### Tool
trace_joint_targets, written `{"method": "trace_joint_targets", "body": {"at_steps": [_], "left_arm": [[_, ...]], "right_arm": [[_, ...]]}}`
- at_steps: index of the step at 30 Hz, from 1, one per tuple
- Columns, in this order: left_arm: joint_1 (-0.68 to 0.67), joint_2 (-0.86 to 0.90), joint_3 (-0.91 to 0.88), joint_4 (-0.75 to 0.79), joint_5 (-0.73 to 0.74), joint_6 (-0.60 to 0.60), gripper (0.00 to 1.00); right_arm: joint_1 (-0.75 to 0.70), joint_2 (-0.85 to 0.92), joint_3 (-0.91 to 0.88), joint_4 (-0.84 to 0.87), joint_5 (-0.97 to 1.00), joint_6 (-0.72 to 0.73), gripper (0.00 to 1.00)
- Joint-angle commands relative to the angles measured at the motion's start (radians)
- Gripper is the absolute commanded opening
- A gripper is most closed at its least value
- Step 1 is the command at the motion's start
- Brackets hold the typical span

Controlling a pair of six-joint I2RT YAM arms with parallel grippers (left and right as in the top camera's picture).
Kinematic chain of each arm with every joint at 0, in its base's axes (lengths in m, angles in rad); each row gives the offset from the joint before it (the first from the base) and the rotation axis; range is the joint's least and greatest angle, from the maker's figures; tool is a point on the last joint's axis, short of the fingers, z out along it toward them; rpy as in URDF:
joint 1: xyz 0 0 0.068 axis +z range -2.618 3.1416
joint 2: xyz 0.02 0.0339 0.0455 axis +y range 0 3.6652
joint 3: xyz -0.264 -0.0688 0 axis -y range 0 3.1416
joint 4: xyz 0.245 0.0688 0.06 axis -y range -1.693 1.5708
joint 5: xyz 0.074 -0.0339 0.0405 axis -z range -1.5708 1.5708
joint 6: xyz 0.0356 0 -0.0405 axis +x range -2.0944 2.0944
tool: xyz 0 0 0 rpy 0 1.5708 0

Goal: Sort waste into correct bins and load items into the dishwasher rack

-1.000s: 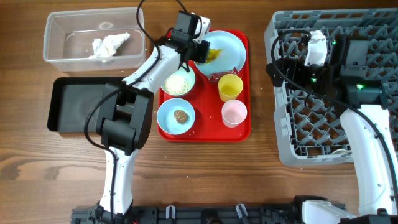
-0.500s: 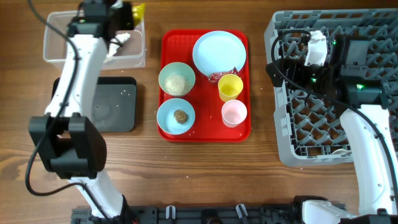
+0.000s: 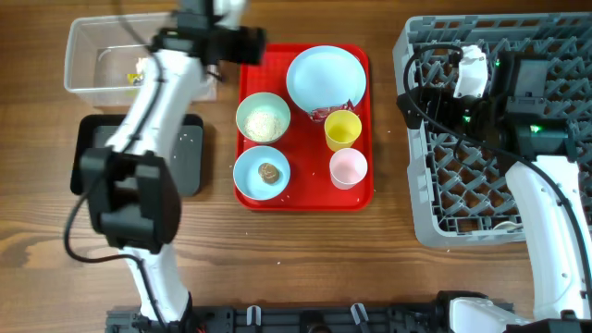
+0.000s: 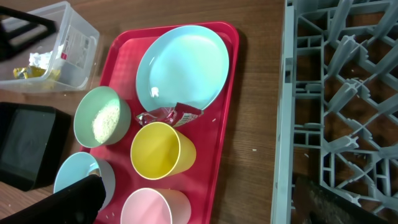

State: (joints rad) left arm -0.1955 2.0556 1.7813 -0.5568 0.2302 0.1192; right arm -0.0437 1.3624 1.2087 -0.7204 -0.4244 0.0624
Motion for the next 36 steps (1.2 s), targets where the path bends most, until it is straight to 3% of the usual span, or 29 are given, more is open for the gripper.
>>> {"method": "trace_joint_targets", "body": {"at_steps": [1,6,20,26,28,29,36], "left_arm": [[-0.095,0.06,-0.001,-0.045,0.032,0.077,0.95],[-0.14,0.074,-0.001,-0.221,0.032,0.218,0.94],[-0.201,0.168,-0.001,-0.241,0.218,0.492,0.85],[-0.214,0.232,-0.001,-0.24,0.23,0.51,0.83],[-0.215,0.245,-0.001,-0.224,0.23,0.509,0.75],[-0.216,0.245,-0.001,-0.205,0.23,0.509,0.62],[-0.224,0.243,-0.001,-0.16,0.231,0.501,0.06]], "right_arm": [[0.004,0.004,0.007,0.002,0.011,-0.01,1.0],[0.004,0.004,0.007,0.001,0.011,-0.007,1.0],[0.004,0.004,0.007,0.001,0.01,-0.006,1.0],[0.004,0.004,0.007,-0.006,0.01,-0.007,1.0],[0.004,0.004,0.007,-0.006,0.011,-0.007,1.0],[0.004,0.004,0.007,-0.006,0.011,-0.007,1.0],[0.004,0.004,0.007,-0.006,0.011,-0.007,1.0]]}}
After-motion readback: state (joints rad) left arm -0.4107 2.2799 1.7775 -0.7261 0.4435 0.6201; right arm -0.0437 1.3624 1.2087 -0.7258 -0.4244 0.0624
